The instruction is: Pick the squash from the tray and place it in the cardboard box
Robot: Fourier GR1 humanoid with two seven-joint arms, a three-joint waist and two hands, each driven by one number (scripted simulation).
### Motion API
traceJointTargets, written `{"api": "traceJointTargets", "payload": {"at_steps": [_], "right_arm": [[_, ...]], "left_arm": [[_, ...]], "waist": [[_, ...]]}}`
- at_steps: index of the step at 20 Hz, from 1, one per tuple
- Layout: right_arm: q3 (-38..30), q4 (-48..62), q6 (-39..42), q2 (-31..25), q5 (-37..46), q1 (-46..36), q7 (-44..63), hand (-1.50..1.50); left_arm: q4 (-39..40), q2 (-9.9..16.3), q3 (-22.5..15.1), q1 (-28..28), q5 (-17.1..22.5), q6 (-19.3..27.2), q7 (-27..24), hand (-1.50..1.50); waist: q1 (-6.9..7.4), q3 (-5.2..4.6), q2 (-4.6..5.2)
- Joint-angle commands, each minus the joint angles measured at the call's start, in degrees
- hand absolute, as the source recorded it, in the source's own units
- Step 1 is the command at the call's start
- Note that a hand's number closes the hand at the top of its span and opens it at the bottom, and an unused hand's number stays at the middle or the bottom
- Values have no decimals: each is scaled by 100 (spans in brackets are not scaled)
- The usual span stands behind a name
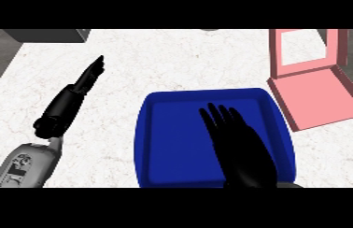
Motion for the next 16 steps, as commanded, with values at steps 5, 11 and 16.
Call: {"api": "traceJointTargets", "payload": {"at_steps": [5,11,16], "right_arm": [[-42,654,179,251,805,118,254,-150],[-86,1051,166,535,1326,268,-142,-150],[-214,1755,186,1065,1720,93,-108,-150]], "left_arm": [[-273,177,302,326,82,-342,-66,0],[-271,-69,373,235,-118,-314,104,0],[-401,-198,360,224,-207,-421,193,0]], "waist": [[-7,6,-6],[-29,7,0],[-12,7,4]]}}
